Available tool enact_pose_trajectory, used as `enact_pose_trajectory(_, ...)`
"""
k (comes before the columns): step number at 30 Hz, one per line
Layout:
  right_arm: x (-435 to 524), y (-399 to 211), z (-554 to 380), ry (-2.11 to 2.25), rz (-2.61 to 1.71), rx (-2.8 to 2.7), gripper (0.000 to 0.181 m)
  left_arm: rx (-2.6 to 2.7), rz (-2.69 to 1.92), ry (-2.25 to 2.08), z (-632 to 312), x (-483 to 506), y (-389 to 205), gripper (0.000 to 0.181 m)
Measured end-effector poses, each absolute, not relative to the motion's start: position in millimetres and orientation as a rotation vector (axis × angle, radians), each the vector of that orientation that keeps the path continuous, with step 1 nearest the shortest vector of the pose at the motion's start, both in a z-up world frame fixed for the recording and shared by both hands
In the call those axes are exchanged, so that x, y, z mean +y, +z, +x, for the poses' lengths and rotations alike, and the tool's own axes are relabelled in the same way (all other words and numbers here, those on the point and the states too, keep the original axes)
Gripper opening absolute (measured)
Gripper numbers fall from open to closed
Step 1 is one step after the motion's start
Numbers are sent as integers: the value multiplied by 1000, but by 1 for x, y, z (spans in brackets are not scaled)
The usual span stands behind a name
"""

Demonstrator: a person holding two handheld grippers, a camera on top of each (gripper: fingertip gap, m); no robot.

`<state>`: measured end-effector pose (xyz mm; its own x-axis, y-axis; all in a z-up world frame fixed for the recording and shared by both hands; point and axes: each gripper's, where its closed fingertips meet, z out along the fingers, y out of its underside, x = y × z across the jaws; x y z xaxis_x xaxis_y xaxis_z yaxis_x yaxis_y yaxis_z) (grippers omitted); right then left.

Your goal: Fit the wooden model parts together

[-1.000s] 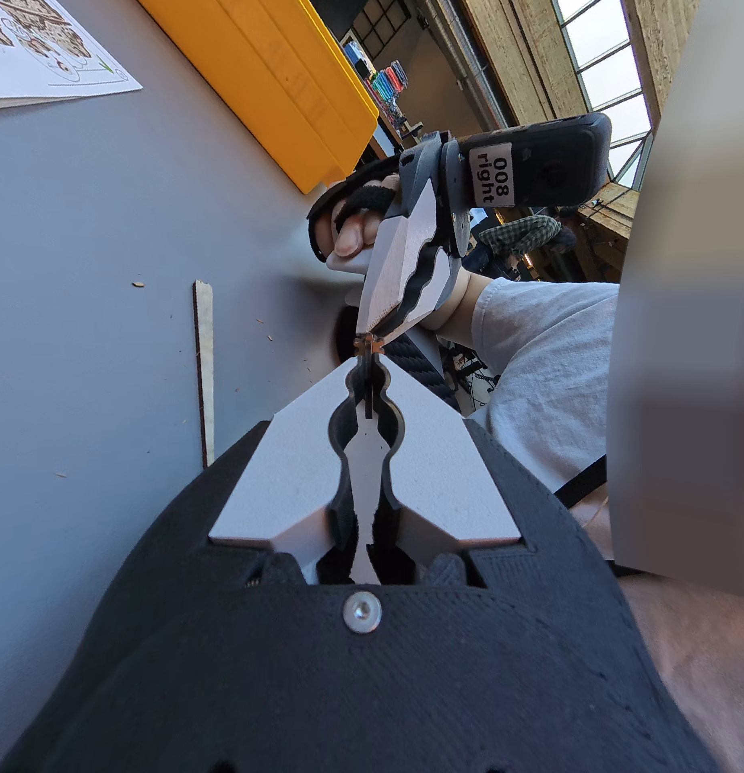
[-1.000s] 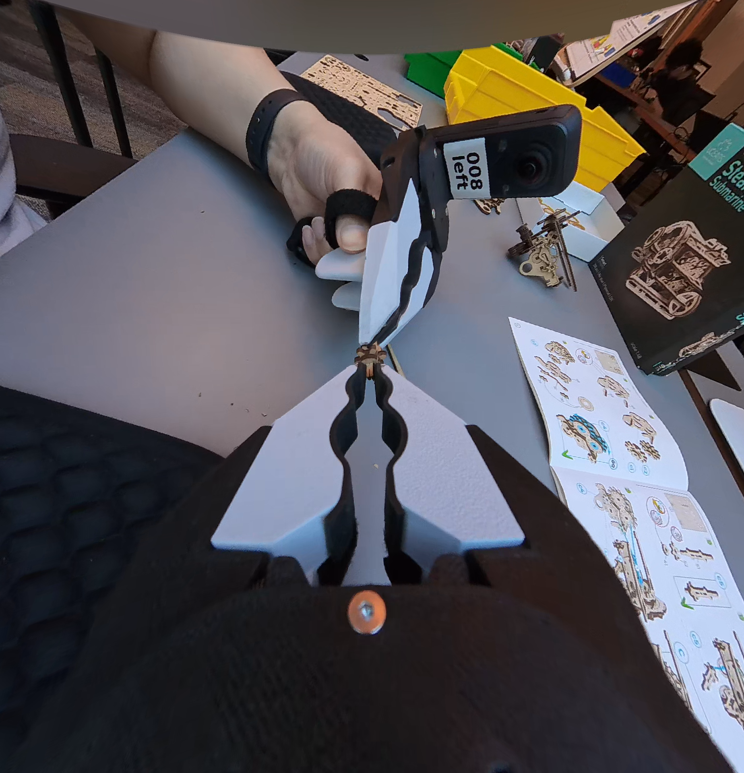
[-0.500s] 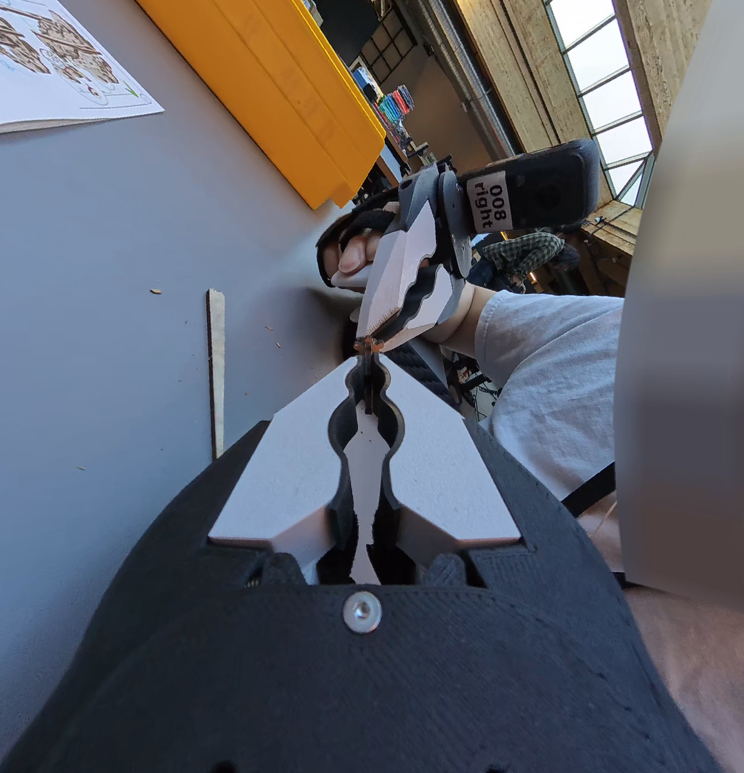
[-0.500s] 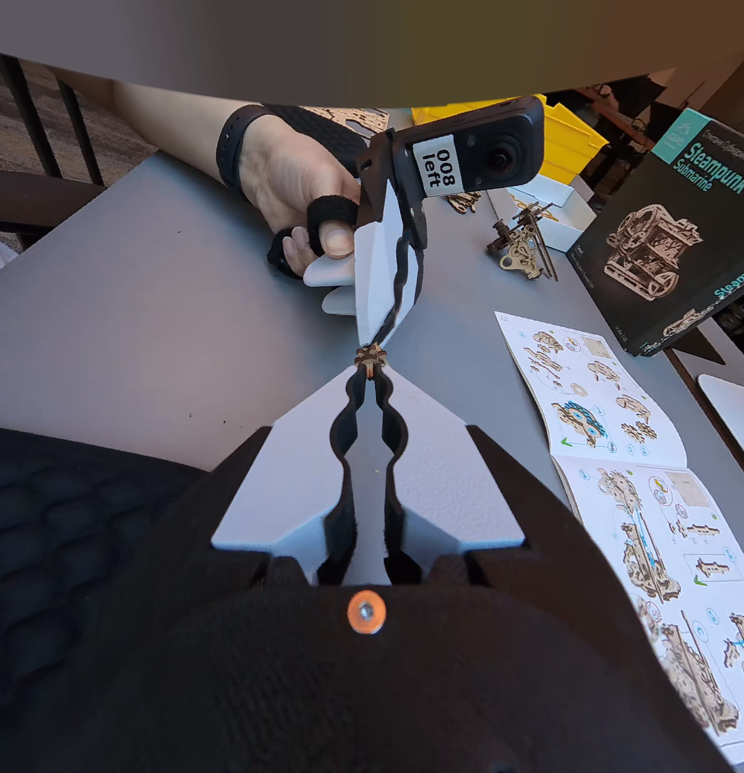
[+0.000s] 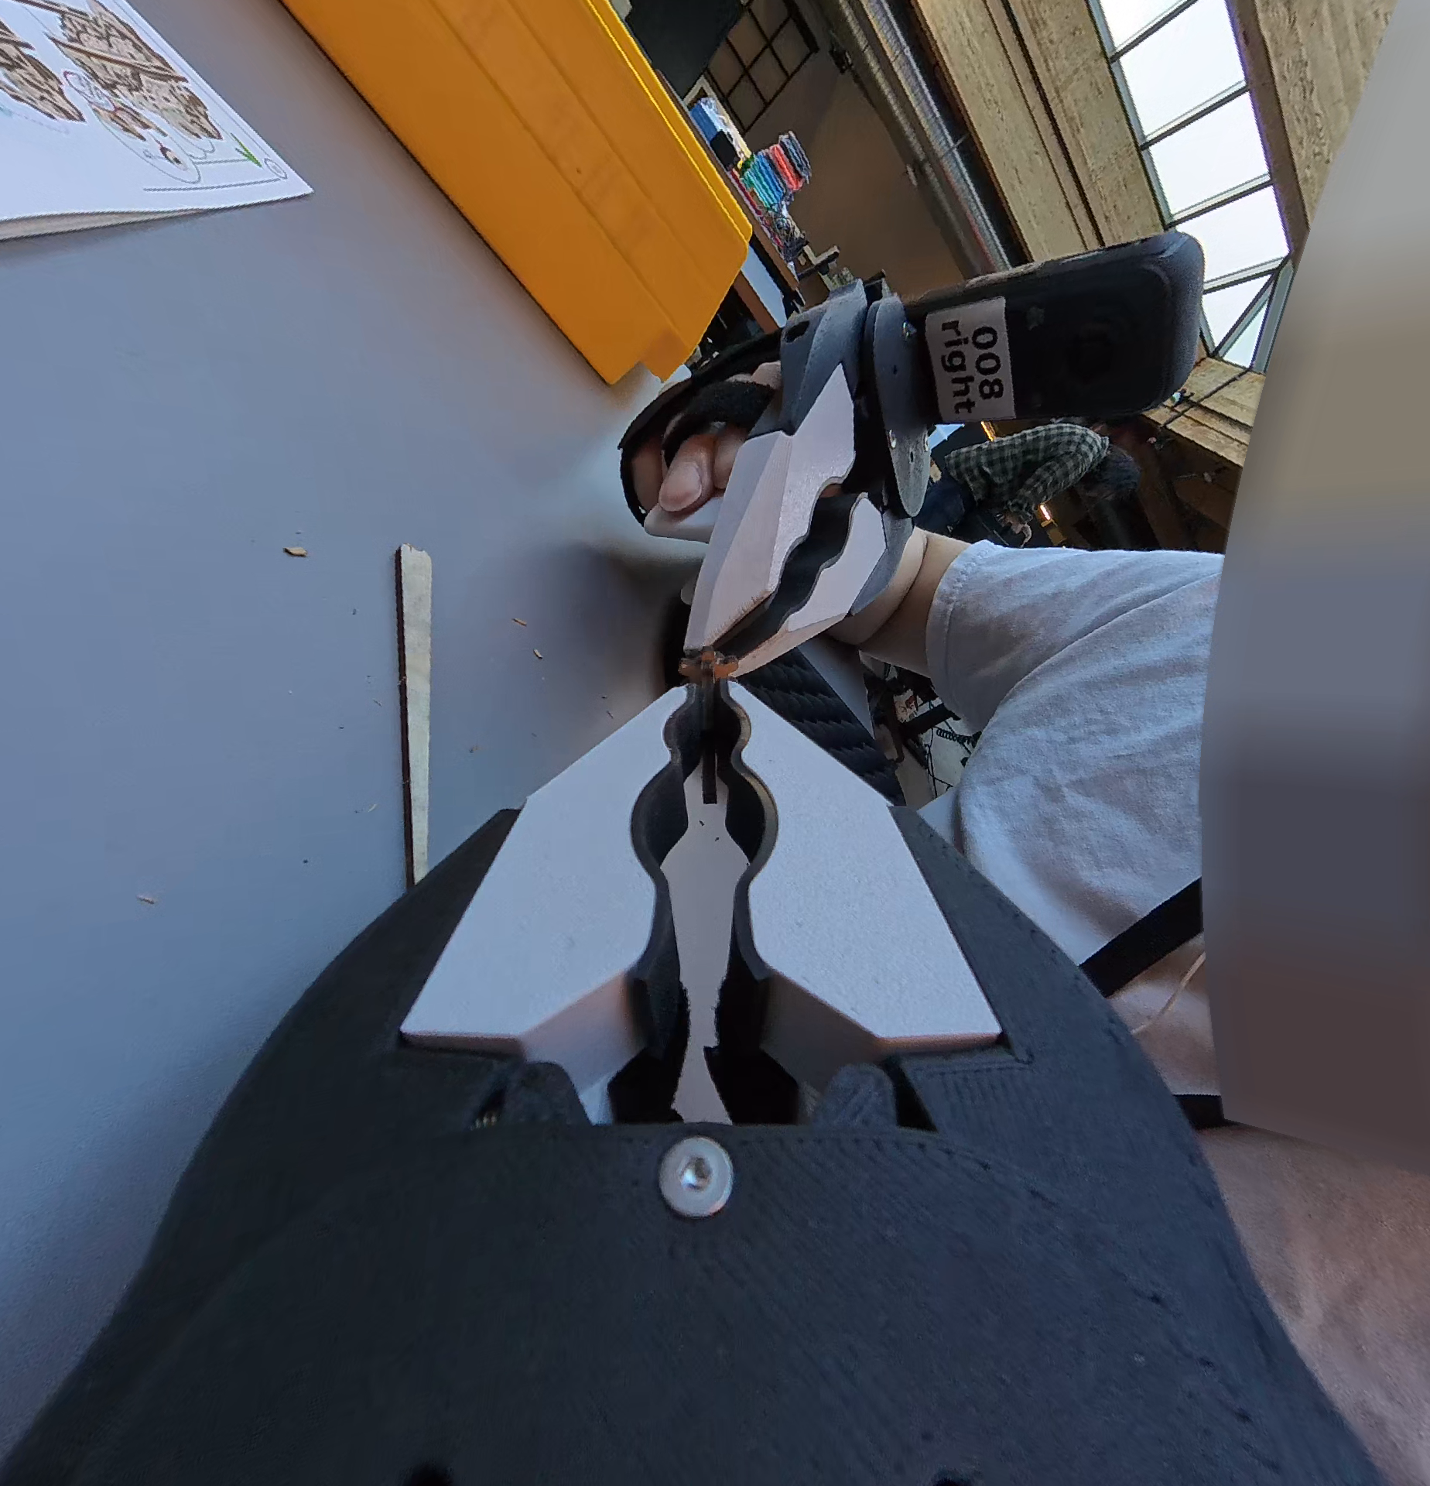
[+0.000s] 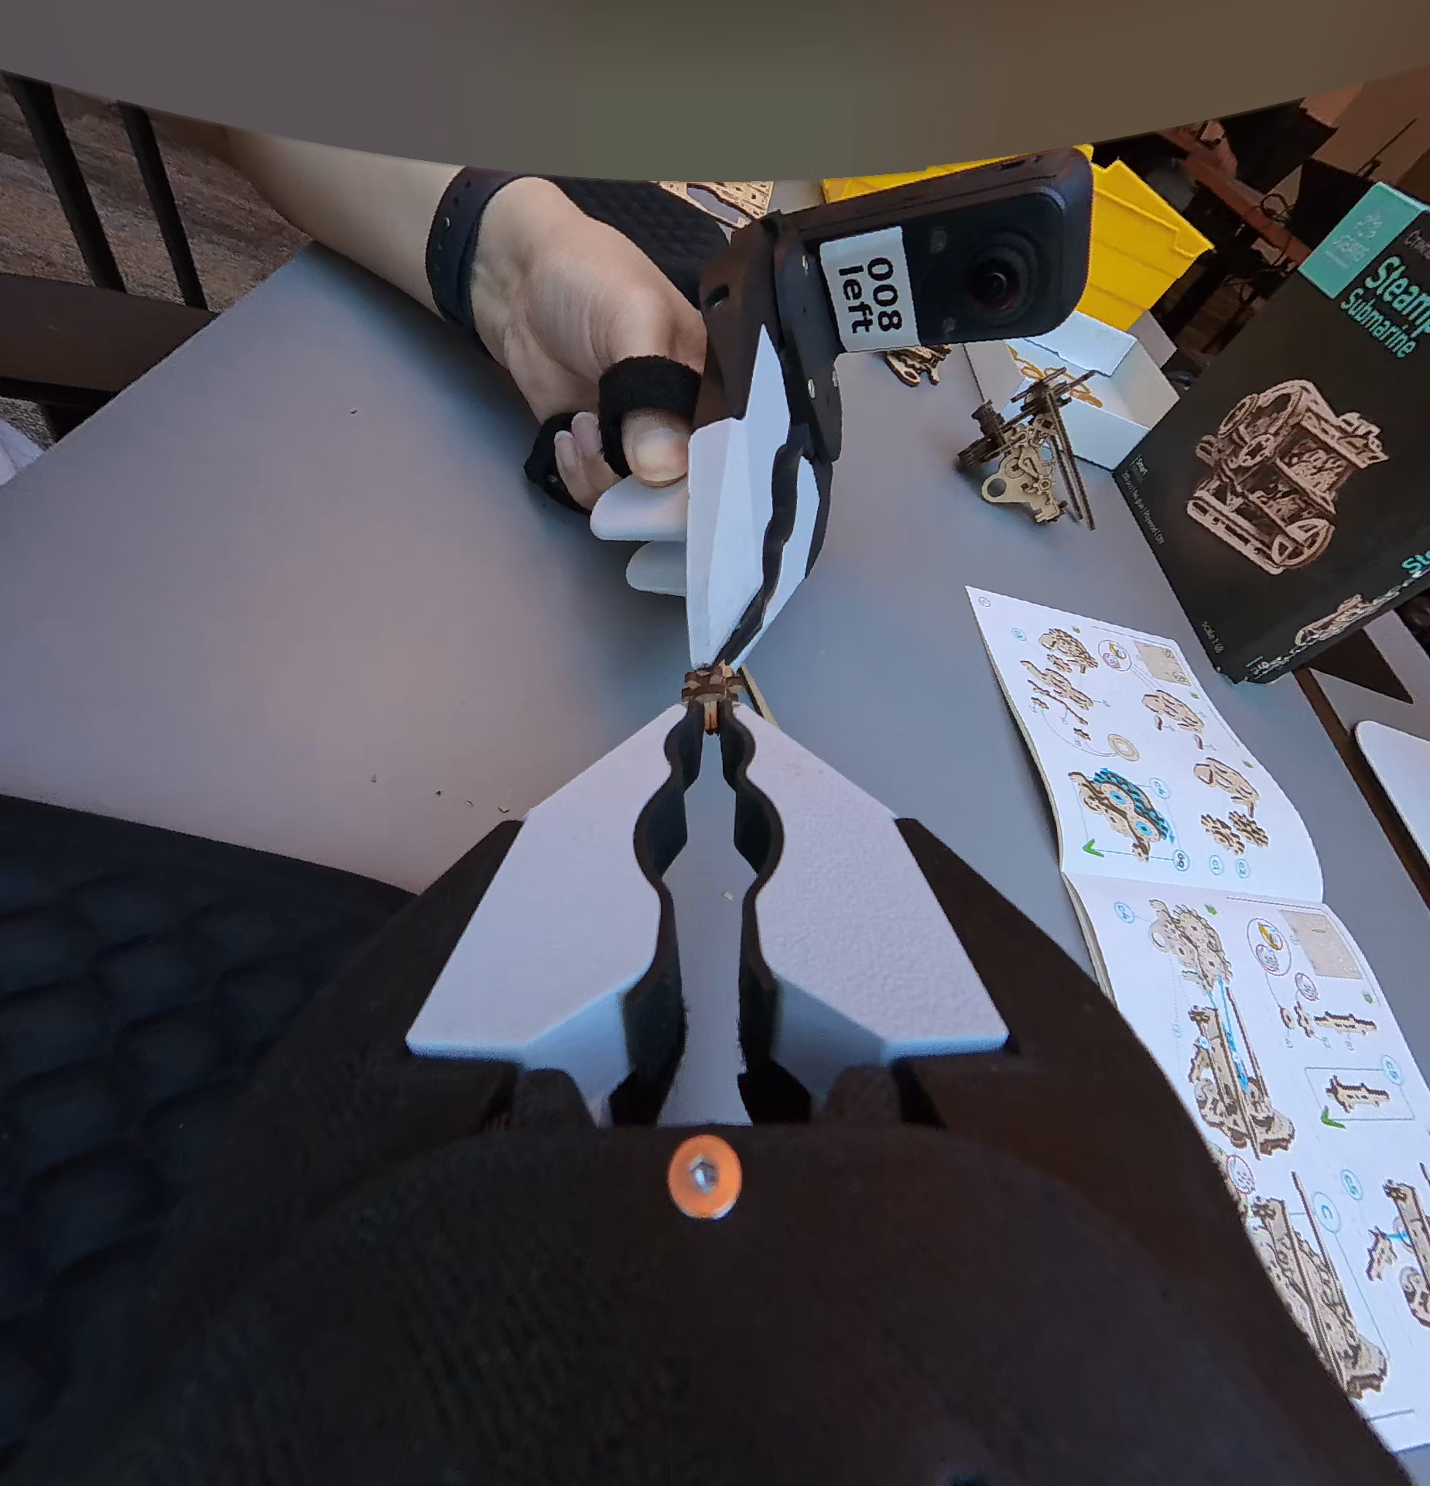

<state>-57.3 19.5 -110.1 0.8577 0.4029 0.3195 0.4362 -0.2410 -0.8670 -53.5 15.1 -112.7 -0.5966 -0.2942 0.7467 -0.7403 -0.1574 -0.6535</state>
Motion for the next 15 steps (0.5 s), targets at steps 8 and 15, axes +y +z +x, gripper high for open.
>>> enact_pose_trajectory(8, 19, -112, -59, -57, -1876, -660, 0, -1781, 1172, 1796, -54, 14, -114, 0)
enact_pose_trajectory(15, 19, -112, -59, -57, -1881, -678, 0, -1782, 1167, 1789, -55, 14, -115, 0)
